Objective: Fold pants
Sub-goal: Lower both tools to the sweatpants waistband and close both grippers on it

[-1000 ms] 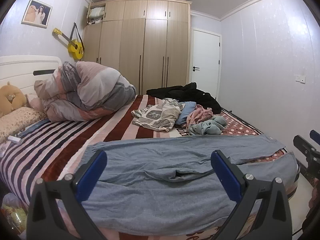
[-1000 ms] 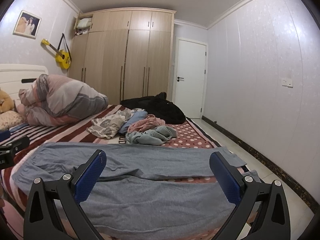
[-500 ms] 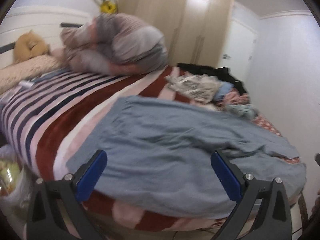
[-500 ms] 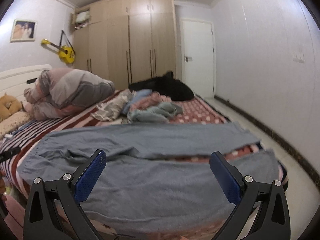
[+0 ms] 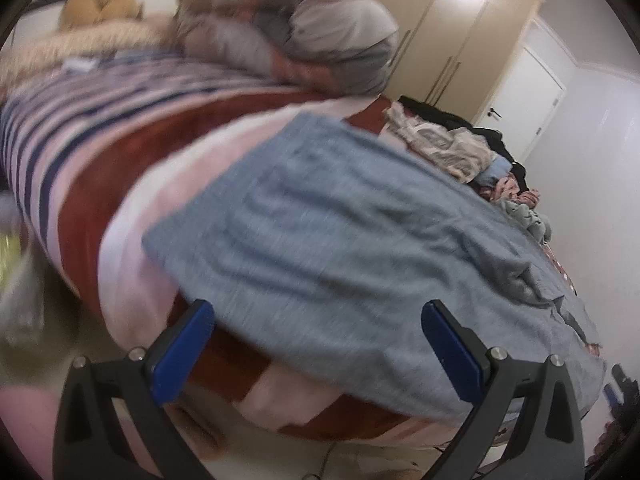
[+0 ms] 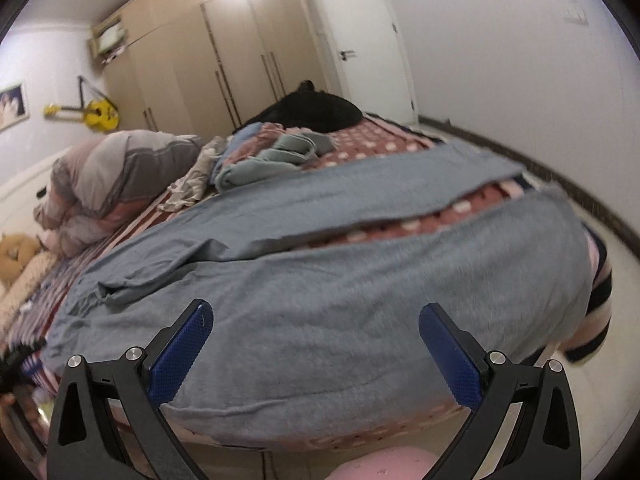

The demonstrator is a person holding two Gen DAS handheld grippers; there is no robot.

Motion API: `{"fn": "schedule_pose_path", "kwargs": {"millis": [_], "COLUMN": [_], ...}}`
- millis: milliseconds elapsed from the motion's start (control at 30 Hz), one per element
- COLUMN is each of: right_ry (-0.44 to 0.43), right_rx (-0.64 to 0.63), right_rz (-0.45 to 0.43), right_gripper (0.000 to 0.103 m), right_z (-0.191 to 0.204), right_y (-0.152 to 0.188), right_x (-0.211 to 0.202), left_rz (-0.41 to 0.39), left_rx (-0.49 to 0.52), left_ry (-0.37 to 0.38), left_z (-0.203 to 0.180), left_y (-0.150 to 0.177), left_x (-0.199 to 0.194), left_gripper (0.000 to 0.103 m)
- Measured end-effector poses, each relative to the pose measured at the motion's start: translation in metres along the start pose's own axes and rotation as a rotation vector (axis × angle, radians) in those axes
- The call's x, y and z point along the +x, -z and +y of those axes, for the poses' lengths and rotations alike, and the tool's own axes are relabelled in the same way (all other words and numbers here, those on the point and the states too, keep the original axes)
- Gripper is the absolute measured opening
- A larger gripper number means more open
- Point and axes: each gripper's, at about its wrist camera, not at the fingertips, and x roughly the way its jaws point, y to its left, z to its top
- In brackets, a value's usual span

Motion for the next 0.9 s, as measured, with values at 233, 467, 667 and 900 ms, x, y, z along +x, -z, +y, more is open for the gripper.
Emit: {"fn": "schedule_pose_path", "kwargs": {"millis": [233,467,667,900], "right_ry": [-0.048,-0.016,-0.024,-0.107], "right_rx": [0.108,0.198,0.299,0.385], "right_rz": [0.022,0.045,0.087,0.094], "right_gripper": [0.099,0.099,0.096,0.095], "right_z": [-0.024,-0.061,-0.103,-0.137], "right_y": [0.003,0.014,0.036,0.054], "right_x": [0.009,0.003,0.008,0.022], "left_rz": [0.075,0.055,0.049,0.044], "left_rx": [-0.132,-0.155,-0.181,-0.151], "left_ry": [0.055,0.106,0.144,0.166], "left_z": [0.021,0.014,0.013,0.000], "left_y": [0.012,0.007,0.002,-0.007], "left_x": [0.028,0.025,0.019,0.018], "left_gripper": [0.093,0.082,0.073,0.053]}}
